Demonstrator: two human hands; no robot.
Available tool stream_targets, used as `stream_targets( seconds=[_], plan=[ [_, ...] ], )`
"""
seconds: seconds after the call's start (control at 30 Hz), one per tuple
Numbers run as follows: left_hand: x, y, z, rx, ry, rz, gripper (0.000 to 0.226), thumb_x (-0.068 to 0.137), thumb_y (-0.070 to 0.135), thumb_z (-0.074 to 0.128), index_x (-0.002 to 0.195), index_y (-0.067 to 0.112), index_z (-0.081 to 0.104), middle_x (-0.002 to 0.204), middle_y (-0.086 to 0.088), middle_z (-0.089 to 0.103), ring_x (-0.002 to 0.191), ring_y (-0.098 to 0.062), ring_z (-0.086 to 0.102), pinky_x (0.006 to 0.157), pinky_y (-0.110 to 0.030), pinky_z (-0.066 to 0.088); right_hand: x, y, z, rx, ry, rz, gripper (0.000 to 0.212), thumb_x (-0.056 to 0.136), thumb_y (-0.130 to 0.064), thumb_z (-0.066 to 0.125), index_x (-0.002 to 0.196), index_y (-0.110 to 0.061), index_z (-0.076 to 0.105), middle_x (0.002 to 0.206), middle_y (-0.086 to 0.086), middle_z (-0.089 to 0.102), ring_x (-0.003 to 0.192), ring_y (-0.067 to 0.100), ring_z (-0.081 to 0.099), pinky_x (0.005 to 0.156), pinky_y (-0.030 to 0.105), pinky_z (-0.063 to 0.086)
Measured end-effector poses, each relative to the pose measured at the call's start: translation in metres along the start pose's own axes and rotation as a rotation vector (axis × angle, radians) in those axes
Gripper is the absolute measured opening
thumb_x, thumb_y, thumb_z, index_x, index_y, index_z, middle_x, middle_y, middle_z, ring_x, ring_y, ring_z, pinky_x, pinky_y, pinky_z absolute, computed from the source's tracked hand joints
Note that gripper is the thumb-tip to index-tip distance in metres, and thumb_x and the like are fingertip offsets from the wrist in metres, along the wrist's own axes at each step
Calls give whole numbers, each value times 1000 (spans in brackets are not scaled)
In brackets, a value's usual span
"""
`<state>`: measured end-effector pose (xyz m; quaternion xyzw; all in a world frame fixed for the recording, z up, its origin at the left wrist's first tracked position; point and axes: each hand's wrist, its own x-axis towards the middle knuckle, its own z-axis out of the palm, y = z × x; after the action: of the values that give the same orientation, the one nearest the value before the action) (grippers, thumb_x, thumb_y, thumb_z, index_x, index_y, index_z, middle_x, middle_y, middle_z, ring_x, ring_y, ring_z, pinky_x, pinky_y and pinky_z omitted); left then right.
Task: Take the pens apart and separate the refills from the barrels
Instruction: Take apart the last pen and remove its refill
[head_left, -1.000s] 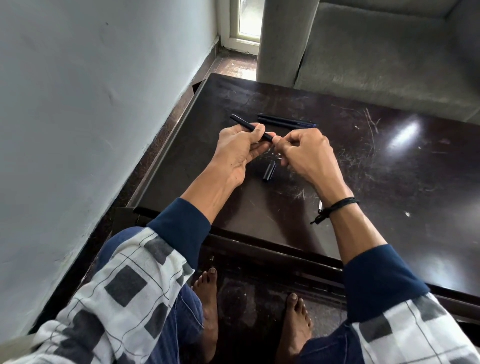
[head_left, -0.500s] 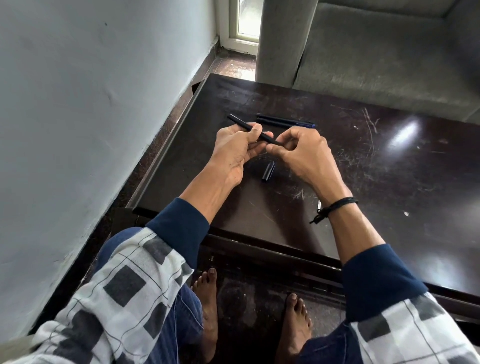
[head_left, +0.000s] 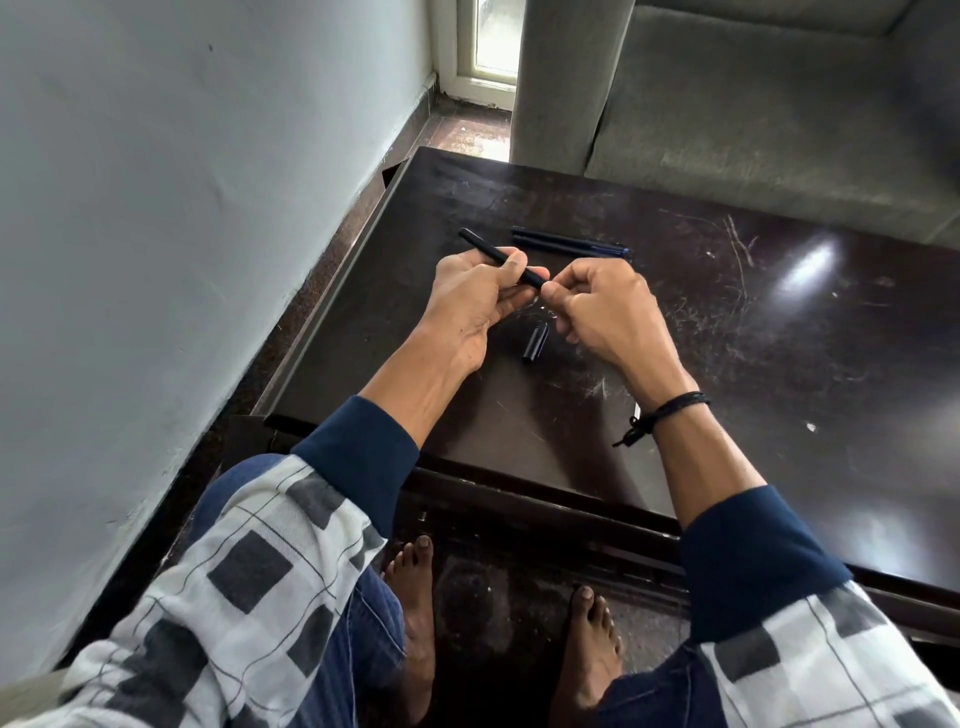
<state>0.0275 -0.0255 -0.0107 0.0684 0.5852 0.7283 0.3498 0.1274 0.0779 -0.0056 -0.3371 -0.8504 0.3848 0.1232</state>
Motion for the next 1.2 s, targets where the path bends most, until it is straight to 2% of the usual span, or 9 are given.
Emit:
stream_targets(
  seconds=[0.13, 0.27, 0.37, 0.43, 0.53, 0.57, 0.7, 0.9, 1.2],
  plan=[
    [2, 3, -2, 39, -64, 4, 7, 99, 4, 59, 97, 7, 64, 90, -16, 76, 82, -21, 74, 77, -27, 60, -2, 2, -5, 296, -107, 85, 23, 98, -21, 64, 77, -13, 69, 52, 0, 62, 47, 15, 54, 55, 33, 45],
    [4, 8, -5, 47, -92, 7, 9, 99, 4, 58, 106, 3, 64, 92, -17, 76, 83, -25, 73, 83, -33, 59, -4, 1, -8, 449, -164, 111, 20, 100, -17, 64, 89, -2, 71, 56, 3, 61, 47, 15, 53, 53, 28, 41],
    [6, 11, -7, 5, -52, 30, 8, 99, 5, 59, 105, 5, 64, 91, -15, 76, 88, -24, 74, 84, -32, 61, -5, -1, -8, 475, -111, 92, 27, 101, -29, 64, 94, -4, 73, 66, 5, 70, 53, 13, 60, 54, 22, 47],
    [9, 14, -11, -34, 28, 47, 5, 99, 8, 60, 101, 8, 65, 88, -12, 77, 88, -20, 74, 78, -27, 60, -1, 4, -7, 382, -34, 88, 30, 99, -39, 64, 92, -13, 75, 74, 3, 75, 58, 10, 63, 59, 23, 51],
    [16, 19, -19, -113, 139, 59, 7, 99, 8, 61, 94, 13, 63, 86, -10, 76, 89, -18, 75, 71, -23, 58, 4, 14, -8, 64, 59, 53, 13, 94, -33, 68, 88, -25, 75, 75, -7, 72, 71, 12, 66, 72, 31, 50],
    [17, 19, -21, -129, 156, 64, 8, 99, 8, 61, 93, 14, 63, 86, -10, 76, 90, -18, 75, 71, -23, 58, 4, 15, -8, -50, 41, 41, 7, 92, -28, 69, 91, -27, 76, 76, -10, 69, 77, 13, 66, 75, 28, 47],
    [18, 18, -20, -148, 171, 68, 10, 99, 9, 61, 92, 15, 62, 86, -9, 76, 95, -20, 75, 71, -22, 57, 0, 11, 0, -346, -180, -93, 26, 87, -16, 75, 106, -33, 76, 98, -7, 58, 92, 11, 55, 78, 26, 37],
    [17, 18, -20, -140, 171, 68, 10, 99, 8, 61, 93, 16, 62, 94, -12, 75, 100, -23, 75, 73, -23, 57, 0, 15, 4, -485, -201, -162, 17, 82, -19, 80, 97, -26, 75, 104, -3, 55, 100, 23, 61, 80, 36, 49],
    [16, 16, -19, -111, 150, 73, 9, 99, 7, 60, 95, 14, 64, 91, -11, 76, 98, -22, 75, 74, -24, 57, 9, 15, -9, 52, 22, 20, 22, 76, -19, 87, 84, -27, 68, 76, -11, 61, 67, 2, 54, 65, 22, 42]
  ],
)
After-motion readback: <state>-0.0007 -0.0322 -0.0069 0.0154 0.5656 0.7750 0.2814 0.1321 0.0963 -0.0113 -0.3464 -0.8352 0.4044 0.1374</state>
